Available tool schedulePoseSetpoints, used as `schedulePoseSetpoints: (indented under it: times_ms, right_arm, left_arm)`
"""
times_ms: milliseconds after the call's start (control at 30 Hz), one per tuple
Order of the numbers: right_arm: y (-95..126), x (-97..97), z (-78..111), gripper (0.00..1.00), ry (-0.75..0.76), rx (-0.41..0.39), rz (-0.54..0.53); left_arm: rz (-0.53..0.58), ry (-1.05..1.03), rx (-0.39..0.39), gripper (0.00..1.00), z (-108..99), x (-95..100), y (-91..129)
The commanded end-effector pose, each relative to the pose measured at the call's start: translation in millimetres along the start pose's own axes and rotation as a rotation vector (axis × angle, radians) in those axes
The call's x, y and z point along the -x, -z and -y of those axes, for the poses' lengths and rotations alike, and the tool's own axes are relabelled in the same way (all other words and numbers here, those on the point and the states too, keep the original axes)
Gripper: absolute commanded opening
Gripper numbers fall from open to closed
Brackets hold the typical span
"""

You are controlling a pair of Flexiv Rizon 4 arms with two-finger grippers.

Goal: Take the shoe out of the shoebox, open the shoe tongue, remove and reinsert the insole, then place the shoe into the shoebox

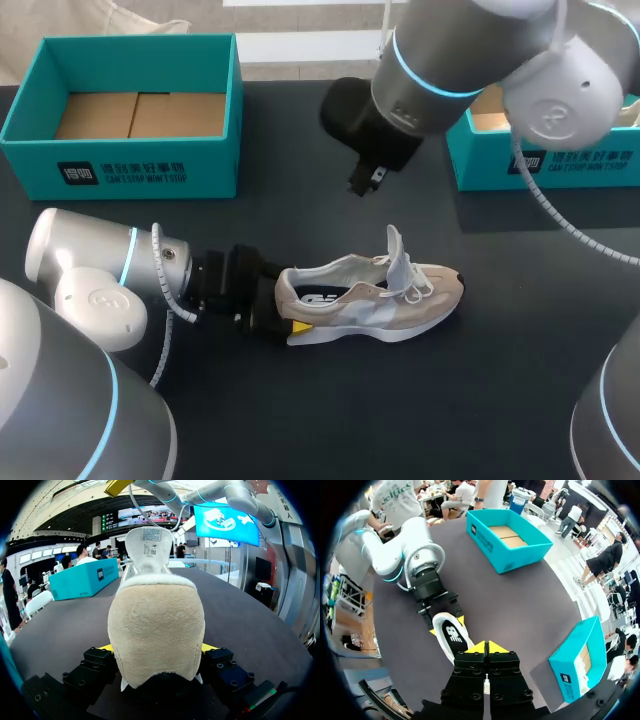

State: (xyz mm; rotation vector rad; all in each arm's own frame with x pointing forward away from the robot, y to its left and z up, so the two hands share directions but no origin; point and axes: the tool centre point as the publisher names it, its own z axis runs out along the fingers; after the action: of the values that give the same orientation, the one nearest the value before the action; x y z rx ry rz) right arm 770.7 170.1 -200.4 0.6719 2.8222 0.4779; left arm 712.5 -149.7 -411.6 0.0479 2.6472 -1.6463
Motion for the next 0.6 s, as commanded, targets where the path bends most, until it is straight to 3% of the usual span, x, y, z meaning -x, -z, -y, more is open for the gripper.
schedulePoseSetpoints:
  times_ms: [33,300,367,433,467,600]
  right_arm:
    - [-2,4.7,5.6,0.0,0.001,0.013,-0.088]
    - [-4,1.7,8.2,0.0,0.026,0.033,-0.09]
    - [-9,-3.0,9.5,0.0,0.073,-0.039,-0.063]
    - [-19,-12.5,8.6,0.0,0.16,-0.214,-0.07]
    - [-25,-16.9,10.0,0.0,0.182,-0.265,-0.068]
    - [-52,-35.0,16.6,0.0,0.22,-0.323,-0.118]
  left_arm:
    - [0.001,-0.001,0.002,0.0,-8,5.0,-7]
    - [0.001,-0.001,0.002,0.0,-8,5.0,-7]
    - [0.001,-0.001,0.002,0.0,-8,5.0,-7]
    - [0.001,-0.001,0.002,0.0,-8,5.0,-7]
    - [0.001,-0.001,0.002,0.0,-8,5.0,-7]
    - [0.001,-0.001,0.002,0.0,-8,5.0,-7]
